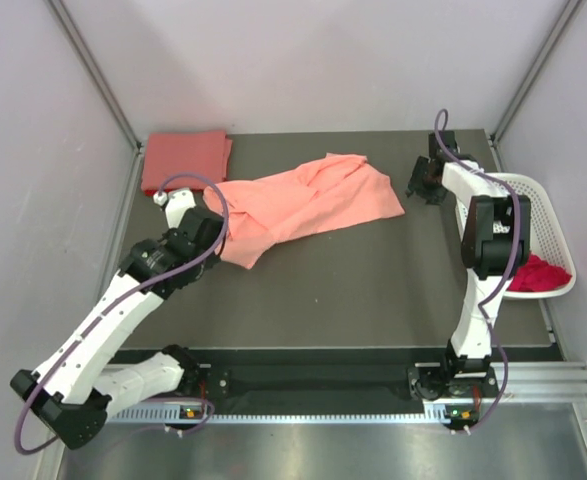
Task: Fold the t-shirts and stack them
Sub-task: Flatten the tshirt out
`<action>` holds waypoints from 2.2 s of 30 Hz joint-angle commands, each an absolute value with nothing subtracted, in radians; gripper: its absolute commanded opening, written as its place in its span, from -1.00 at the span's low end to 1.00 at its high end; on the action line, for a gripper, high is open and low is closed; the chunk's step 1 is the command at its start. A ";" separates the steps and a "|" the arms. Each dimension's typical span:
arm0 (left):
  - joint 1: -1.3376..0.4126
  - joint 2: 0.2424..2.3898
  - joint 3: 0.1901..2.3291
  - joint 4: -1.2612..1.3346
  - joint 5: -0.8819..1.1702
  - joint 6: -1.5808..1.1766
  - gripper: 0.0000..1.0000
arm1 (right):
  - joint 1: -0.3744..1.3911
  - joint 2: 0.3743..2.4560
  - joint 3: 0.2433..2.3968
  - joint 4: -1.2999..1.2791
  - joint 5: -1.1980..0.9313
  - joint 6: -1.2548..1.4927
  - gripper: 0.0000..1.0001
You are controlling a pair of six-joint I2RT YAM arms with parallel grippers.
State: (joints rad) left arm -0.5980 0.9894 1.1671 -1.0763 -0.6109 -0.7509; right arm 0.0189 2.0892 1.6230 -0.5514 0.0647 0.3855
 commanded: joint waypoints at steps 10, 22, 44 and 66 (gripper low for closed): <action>-0.597 1.101 1.098 -1.025 -0.482 -0.658 -1.00 | 0.054 1.933 1.404 -0.477 -0.044 0.500 0.08; -0.597 1.112 1.104 -0.994 -0.472 -0.585 -1.00 | 0.071 1.963 1.368 -0.388 -0.072 0.636 -0.03; -0.444 1.166 1.474 -0.793 -0.506 -0.479 -1.00 | 0.097 1.714 1.621 -0.316 -0.115 0.584 -1.00; -0.371 1.147 2.155 -0.460 -0.428 -0.281 -1.00 | 0.097 1.015 1.790 -0.112 0.106 0.457 -1.00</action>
State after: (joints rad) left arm -0.3790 1.1004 2.1082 -0.6151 -0.4343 -0.3424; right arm 0.0914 1.0054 1.7340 -0.1688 0.0483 0.5045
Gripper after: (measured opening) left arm 0.020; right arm 0.007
